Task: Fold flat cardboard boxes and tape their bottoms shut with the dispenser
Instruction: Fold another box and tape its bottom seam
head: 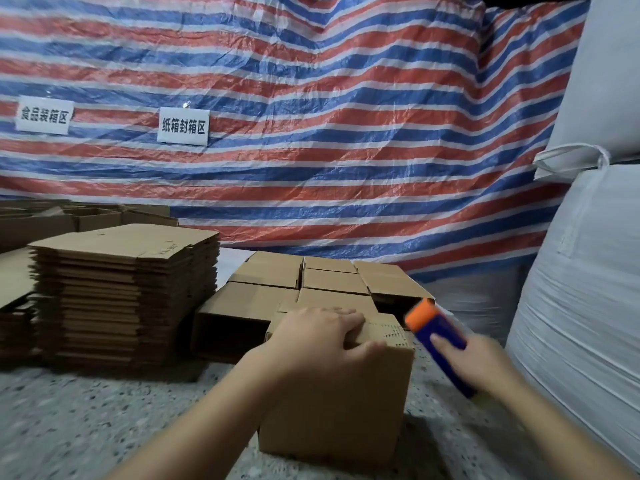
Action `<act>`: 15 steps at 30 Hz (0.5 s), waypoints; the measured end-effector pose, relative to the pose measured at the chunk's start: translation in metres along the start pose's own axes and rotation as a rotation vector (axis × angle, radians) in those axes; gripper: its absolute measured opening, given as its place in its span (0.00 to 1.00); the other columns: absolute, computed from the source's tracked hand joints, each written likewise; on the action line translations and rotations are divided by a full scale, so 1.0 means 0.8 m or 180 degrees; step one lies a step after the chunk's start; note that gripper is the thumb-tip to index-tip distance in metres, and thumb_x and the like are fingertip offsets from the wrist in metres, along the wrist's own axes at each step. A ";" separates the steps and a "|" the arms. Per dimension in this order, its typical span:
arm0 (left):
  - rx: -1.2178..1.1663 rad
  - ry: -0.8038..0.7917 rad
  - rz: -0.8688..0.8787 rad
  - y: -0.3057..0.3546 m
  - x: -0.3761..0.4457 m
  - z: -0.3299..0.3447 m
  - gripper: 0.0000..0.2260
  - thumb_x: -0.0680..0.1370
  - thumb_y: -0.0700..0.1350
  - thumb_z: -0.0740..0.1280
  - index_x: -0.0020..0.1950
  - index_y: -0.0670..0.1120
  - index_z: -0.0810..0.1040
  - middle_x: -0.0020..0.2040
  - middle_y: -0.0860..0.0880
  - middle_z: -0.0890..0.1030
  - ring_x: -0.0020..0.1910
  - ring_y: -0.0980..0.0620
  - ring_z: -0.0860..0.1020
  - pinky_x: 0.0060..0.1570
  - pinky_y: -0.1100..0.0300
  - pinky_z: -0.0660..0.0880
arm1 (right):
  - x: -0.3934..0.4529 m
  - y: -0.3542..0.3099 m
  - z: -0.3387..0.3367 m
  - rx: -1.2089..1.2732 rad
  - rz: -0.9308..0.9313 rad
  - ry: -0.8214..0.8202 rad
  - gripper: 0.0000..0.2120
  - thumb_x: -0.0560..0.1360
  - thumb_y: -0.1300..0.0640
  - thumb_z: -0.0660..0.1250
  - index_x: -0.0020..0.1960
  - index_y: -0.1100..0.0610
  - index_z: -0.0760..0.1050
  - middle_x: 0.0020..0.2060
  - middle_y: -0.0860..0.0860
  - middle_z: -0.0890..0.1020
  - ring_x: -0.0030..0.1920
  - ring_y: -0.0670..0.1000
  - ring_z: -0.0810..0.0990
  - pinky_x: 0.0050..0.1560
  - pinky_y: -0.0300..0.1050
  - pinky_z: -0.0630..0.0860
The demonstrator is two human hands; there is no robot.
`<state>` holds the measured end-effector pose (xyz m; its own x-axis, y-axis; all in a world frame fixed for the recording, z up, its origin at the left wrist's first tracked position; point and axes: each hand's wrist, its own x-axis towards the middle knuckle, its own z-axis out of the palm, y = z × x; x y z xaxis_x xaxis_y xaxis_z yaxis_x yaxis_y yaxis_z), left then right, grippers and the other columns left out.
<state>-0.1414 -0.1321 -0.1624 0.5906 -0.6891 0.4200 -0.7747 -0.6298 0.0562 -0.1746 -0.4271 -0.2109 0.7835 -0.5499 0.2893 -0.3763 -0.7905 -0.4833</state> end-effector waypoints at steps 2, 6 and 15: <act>-0.0223 -0.0039 -0.0120 0.001 0.000 -0.003 0.34 0.75 0.72 0.42 0.67 0.56 0.74 0.67 0.55 0.77 0.65 0.53 0.74 0.54 0.56 0.69 | 0.002 -0.031 -0.038 0.0911 -0.0019 0.0214 0.27 0.75 0.33 0.65 0.39 0.57 0.80 0.30 0.53 0.83 0.33 0.52 0.82 0.35 0.44 0.75; -0.0455 -0.0224 -0.0355 0.005 0.001 -0.011 0.32 0.76 0.68 0.41 0.67 0.56 0.73 0.67 0.53 0.77 0.66 0.49 0.74 0.60 0.51 0.69 | -0.008 -0.104 -0.113 0.2462 -0.0346 -0.0236 0.30 0.68 0.31 0.68 0.45 0.59 0.82 0.33 0.54 0.86 0.33 0.53 0.85 0.36 0.45 0.77; -0.2138 -0.0315 -0.0849 -0.007 0.001 -0.040 0.15 0.84 0.55 0.50 0.59 0.54 0.73 0.54 0.52 0.78 0.54 0.54 0.75 0.57 0.55 0.71 | -0.014 -0.188 -0.136 0.3215 -0.0714 -0.2098 0.22 0.73 0.35 0.67 0.38 0.52 0.87 0.31 0.52 0.83 0.29 0.48 0.82 0.27 0.41 0.78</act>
<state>-0.1437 -0.1175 -0.1338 0.7717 -0.5920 0.2323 -0.5542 -0.4469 0.7022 -0.1807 -0.3316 -0.0517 0.9921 0.0447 0.1170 0.1218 -0.1247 -0.9847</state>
